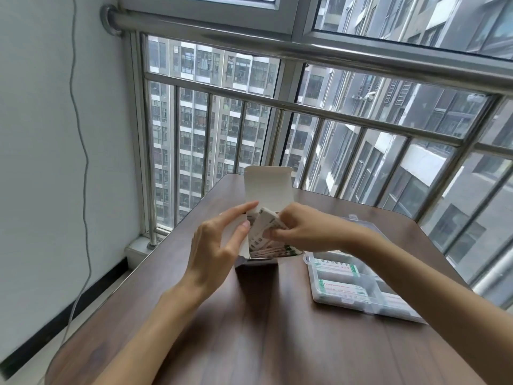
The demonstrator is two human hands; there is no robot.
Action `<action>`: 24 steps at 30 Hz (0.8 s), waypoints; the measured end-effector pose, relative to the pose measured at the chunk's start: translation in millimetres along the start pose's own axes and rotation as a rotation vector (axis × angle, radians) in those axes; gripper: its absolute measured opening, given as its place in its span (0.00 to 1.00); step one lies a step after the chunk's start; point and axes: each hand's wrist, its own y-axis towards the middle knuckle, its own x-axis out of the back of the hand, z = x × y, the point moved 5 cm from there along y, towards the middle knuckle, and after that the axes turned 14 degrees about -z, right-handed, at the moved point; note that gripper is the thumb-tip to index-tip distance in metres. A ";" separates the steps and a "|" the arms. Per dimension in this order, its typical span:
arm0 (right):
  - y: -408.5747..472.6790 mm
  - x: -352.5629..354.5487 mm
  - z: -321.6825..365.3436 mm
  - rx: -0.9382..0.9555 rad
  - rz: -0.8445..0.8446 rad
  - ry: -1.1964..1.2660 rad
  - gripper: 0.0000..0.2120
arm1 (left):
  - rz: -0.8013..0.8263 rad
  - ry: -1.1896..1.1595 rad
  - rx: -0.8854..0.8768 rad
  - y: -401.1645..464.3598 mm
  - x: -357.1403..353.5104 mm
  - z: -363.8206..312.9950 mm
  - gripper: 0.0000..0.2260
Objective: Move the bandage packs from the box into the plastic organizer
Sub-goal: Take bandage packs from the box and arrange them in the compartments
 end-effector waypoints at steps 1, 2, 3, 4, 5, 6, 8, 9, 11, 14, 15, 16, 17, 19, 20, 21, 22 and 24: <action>0.3 2.3 0.3 0.020 -0.047 -0.020 0.13 | -0.005 -0.008 0.025 2.5 0.3 0.3 0.16; 0.8 4.7 0.2 0.040 -0.107 -0.034 0.14 | -0.009 -0.014 0.054 5.7 0.5 0.9 0.16; 1.5 7.1 -0.5 0.058 -0.167 -0.036 0.14 | -0.004 -0.021 0.083 9.4 0.3 0.6 0.16; 1.6 9.9 -1.1 0.073 -0.218 -0.017 0.14 | 0.008 -0.028 0.112 14.2 -0.3 1.2 0.16; 1.0 12.6 -0.5 0.079 -0.249 0.020 0.13 | 0.030 -0.034 0.140 19.3 -1.0 0.4 0.15; 0.4 15.3 0.8 0.081 -0.270 0.060 0.12 | 0.054 -0.031 0.167 24.1 -1.1 1.9 0.14; 1.3 19.6 -0.8 0.051 -0.286 0.138 0.12 | 0.120 0.007 0.202 32.0 -1.0 4.8 0.12; 2.3 20.7 -4.4 0.013 -0.285 0.195 0.12 | 0.150 0.038 0.218 34.7 -0.5 7.2 0.12; 3.7 21.3 -16.4 -0.115 -0.282 0.369 0.12 | 0.188 0.092 0.247 37.0 2.4 13.0 0.11; -1.0 21.6 -36.4 -0.331 -0.236 0.725 0.08 | 0.188 0.156 0.256 38.7 6.8 15.2 0.10; -4.9 21.6 -42.8 -0.386 -0.209 0.845 0.07 | 0.172 0.189 0.244 39.4 7.6 12.2 0.11; -9.6 21.7 -47.6 -0.424 -0.172 0.953 0.06 | 0.147 0.236 0.229 40.9 9.8 9.9 0.12; -15.3 21.7 -51.9 -0.440 -0.130 1.029 0.06 | 0.130 0.293 0.215 42.4 11.6 7.6 0.14; -29.1 20.8 -60.9 -0.440 -0.051 1.107 0.08 | 0.135 0.447 0.213 44.6 14.1 3.2 0.22; -35.5 19.9 -66.2 -0.439 -0.026 1.123 0.10 | 0.149 0.537 0.209 45.2 15.0 0.4 0.27; -43.1 19.6 -72.9 -0.444 -0.023 1.133 0.11 | 0.156 0.619 0.194 45.3 14.4 -3.3 0.31; -48.8 19.3 -78.9 -0.455 -0.032 1.134 0.12 | 0.134 0.681 0.158 46.3 15.1 -9.5 0.34; -59.2 20.1 -91.2 -0.469 -0.052 1.131 0.12 | 0.018 0.712 0.009 47.7 12.5 -32.5 0.37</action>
